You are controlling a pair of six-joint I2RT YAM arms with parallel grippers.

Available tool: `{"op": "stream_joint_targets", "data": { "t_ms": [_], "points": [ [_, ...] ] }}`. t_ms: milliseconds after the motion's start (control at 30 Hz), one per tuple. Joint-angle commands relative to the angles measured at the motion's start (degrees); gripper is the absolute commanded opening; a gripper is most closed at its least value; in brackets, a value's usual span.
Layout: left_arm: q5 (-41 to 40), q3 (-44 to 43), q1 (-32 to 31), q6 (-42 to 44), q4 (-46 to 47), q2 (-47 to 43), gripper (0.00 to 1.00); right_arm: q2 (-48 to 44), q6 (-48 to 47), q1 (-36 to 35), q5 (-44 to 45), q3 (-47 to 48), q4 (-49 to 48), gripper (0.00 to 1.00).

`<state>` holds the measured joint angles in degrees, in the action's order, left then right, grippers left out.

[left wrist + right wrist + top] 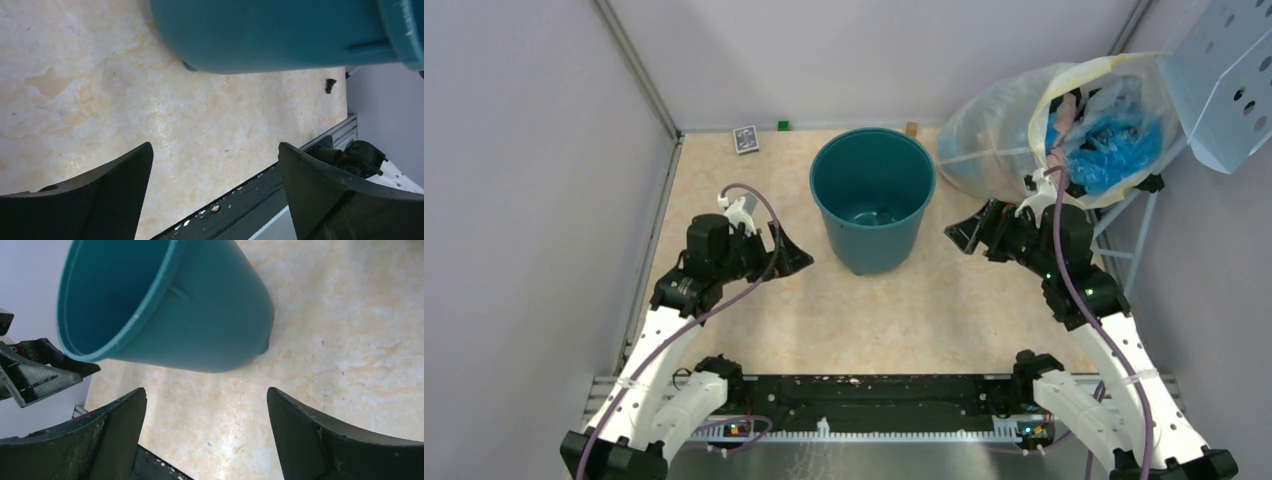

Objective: Put the trash bags into the trash bin

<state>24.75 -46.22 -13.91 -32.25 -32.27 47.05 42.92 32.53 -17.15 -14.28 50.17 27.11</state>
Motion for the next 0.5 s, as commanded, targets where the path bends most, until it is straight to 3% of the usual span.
{"op": "stream_joint_targets", "data": {
  "t_ms": [0,233,467],
  "points": [
    [2.82,2.77,0.12,3.28,-1.2,-1.76,0.99,-2.28,0.09,-0.43,-0.72,-2.05,-0.42,0.89],
    [8.88,10.99,-0.02,-3.2,9.93,-5.34,0.99,-3.34,-0.49,-0.44,2.71,-2.74,0.16,0.89],
    [3.96,12.19,-3.2,-3.87,15.7,-6.04,0.99,1.08,-2.05,-0.44,7.21,8.58,9.13,0.87]
  ]
}}
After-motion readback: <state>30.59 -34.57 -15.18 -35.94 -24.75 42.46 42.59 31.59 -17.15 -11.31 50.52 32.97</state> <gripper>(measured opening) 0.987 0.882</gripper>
